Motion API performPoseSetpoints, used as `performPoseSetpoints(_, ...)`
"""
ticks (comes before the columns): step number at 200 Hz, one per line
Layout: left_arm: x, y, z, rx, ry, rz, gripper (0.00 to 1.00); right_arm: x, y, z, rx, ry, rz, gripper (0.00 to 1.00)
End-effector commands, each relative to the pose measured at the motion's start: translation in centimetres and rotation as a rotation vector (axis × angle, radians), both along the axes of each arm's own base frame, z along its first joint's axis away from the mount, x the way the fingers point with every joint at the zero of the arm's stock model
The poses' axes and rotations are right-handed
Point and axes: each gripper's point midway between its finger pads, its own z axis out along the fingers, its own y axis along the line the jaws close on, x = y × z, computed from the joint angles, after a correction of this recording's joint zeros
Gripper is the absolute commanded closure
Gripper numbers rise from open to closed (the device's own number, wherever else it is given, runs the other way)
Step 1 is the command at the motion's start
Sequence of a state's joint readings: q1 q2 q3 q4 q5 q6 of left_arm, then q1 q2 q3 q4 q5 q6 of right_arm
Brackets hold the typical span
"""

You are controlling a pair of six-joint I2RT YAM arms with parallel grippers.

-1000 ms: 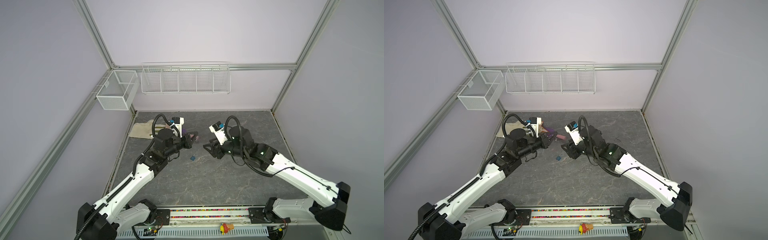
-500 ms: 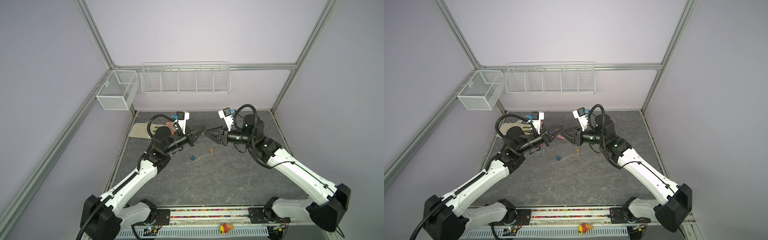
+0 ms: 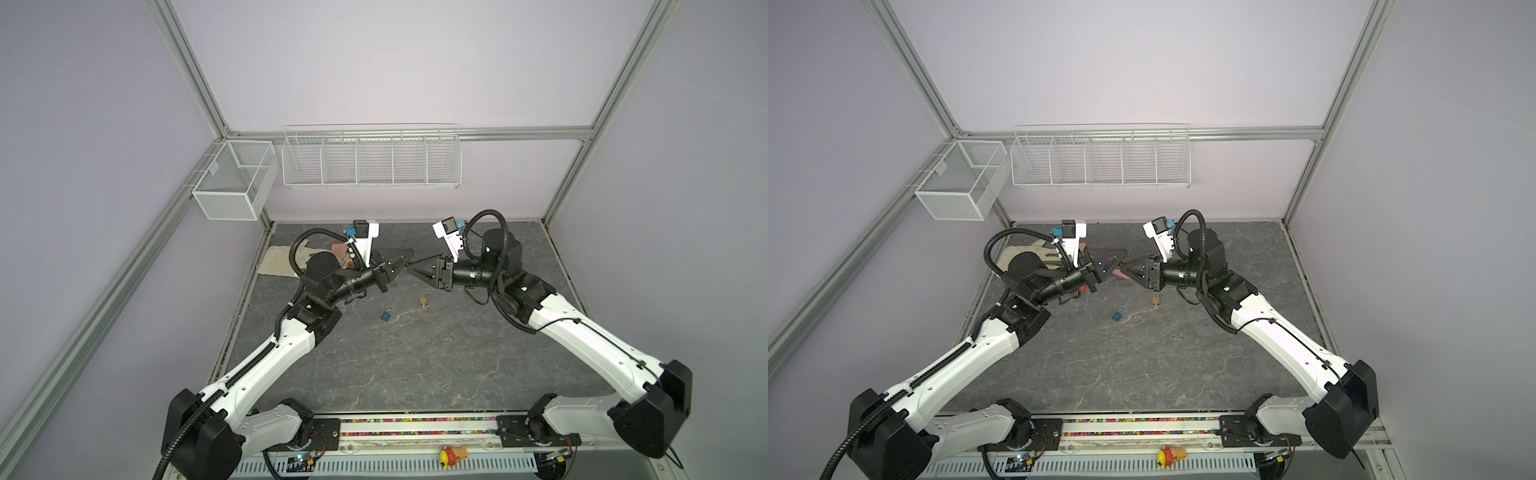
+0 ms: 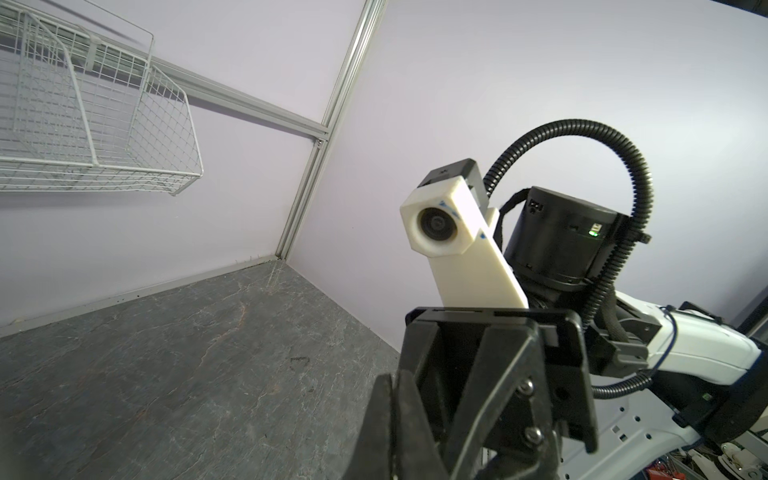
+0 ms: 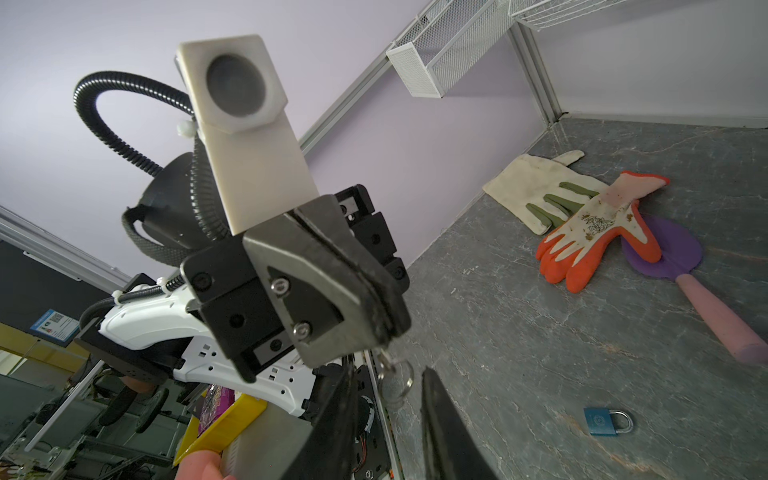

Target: Unlock with the key

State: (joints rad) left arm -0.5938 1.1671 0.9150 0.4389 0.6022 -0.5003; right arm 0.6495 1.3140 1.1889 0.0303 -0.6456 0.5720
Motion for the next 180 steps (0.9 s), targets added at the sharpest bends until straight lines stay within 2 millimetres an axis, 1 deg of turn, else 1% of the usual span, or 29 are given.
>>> performPoseSetpoints(1,-0.8,0.0,2.5,-0.048,-0.07,-0.034,1.0,0.4,0.4,-0.2,0.019,0.005,0.013,0.72)
performPoseSetpoints(8,-0.7,-0.1,2.5,-0.051,-0.067,-0.038,1.0,0.3,0.5,0.0,0.026,0.002,0.019,0.74)
performPoseSetpoints(32,-0.8,-0.4,2.6,-0.048,-0.066,-0.063,1.0,0.0,0.6,0.7,0.049,-0.01,0.044,0.75)
performPoseSetpoints(74,-1.0,-0.5,2.6,-0.044,-0.066,-0.078,1.0,-0.2,0.5,1.0,0.053,-0.022,0.05,0.8)
performPoseSetpoints(104,-1.2,-0.3,2.5,-0.035,-0.076,-0.07,1.0,0.0,0.7,0.5,0.044,-0.016,0.05,0.81)
performPoseSetpoints(147,-1.9,-0.5,2.5,-0.021,-0.083,-0.106,1.0,0.1,1.1,0.9,0.065,-0.042,0.073,0.84)
performPoseSetpoints(170,-2.1,-0.6,2.4,-0.016,-0.087,-0.123,1.0,0.0,1.0,0.9,0.062,-0.054,0.077,0.87)
performPoseSetpoints(180,-2.1,-0.6,2.2,-0.012,-0.082,-0.123,1.0,0.0,0.8,0.8,0.059,-0.054,0.074,0.87)
